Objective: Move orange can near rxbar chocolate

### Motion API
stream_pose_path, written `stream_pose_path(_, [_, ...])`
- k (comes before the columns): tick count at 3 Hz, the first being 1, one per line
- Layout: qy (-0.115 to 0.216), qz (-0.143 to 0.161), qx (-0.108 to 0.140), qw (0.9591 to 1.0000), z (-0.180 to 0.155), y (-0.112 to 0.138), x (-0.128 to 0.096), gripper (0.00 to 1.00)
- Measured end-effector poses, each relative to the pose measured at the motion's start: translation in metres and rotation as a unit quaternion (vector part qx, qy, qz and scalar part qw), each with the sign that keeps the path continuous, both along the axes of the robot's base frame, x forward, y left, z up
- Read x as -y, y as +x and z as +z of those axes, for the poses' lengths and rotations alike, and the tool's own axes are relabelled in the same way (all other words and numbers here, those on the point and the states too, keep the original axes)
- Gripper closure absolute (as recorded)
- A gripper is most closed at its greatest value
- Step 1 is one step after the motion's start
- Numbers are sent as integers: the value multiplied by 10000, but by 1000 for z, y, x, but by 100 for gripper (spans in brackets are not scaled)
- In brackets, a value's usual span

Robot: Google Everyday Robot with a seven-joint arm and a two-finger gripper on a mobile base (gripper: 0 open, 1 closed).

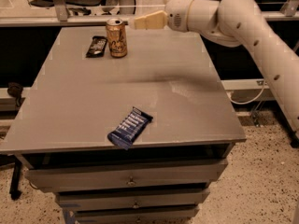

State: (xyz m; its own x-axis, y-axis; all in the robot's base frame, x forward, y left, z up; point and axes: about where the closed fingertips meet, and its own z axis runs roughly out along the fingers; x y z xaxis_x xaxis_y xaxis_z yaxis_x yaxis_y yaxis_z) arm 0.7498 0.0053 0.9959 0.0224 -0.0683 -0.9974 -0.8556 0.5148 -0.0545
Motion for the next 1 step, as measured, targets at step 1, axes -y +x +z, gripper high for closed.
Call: stream_pose_path(1, [79,-277,312,9991,36,-34,71,0])
